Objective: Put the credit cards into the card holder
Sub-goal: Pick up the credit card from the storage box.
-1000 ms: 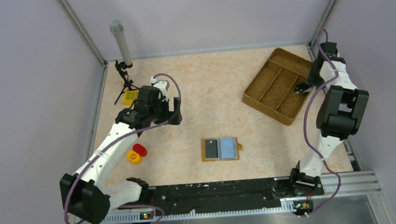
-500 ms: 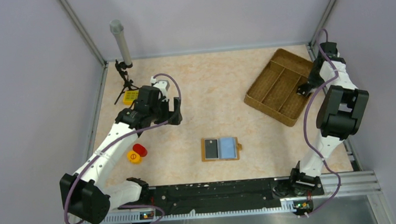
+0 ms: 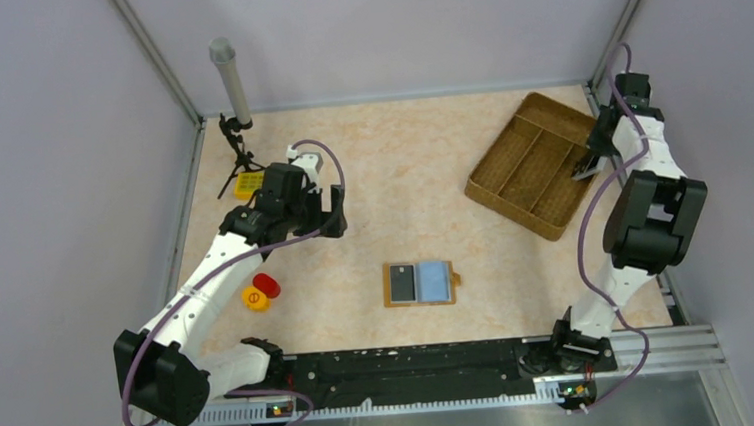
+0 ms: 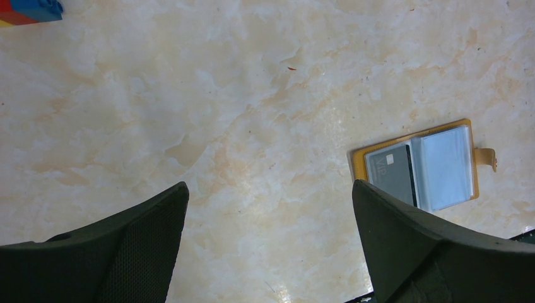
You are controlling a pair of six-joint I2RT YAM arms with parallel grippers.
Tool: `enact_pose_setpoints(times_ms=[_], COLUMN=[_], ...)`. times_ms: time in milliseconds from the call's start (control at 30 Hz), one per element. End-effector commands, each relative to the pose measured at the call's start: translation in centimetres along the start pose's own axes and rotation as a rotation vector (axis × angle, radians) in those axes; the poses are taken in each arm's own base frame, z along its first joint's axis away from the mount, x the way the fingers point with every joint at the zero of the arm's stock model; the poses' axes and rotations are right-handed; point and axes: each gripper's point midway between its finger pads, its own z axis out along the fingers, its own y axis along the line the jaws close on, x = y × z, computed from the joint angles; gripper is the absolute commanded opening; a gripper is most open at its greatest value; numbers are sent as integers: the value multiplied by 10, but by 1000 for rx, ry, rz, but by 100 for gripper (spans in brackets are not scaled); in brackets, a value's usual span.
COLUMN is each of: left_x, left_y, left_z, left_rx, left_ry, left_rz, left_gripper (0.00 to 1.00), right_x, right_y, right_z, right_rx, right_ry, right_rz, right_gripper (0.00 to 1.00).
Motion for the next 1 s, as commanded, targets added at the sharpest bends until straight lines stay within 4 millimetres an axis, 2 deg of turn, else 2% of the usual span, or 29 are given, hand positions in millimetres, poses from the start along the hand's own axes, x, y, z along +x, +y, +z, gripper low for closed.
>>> enact_pose_setpoints(times_ms=[0,233,533,767,967], left_x=[-4,-4,-8,-11,-13], left_y=[-1,-2,-2,-6,-18], left_z=[1,1,-3,-7,-13], left_rx=[12,17,17,38,111], left_ry=[-16,-17,-38,-64,-79], left_rz=[12,12,14,20,33], left_gripper=[99,99,99,99,99], right_x=[-29,-26,-38,-23,14], right_y=[3,-2,13,31,37], right_z=[-25,-28,-57,-71,-54], right_rx=[-40,-15,-119,-239,-275], right_ry=[-110,-104,-177,-166,-57], right_rz=[7,20,21,45,57], right_gripper=[0,0,0,0,0])
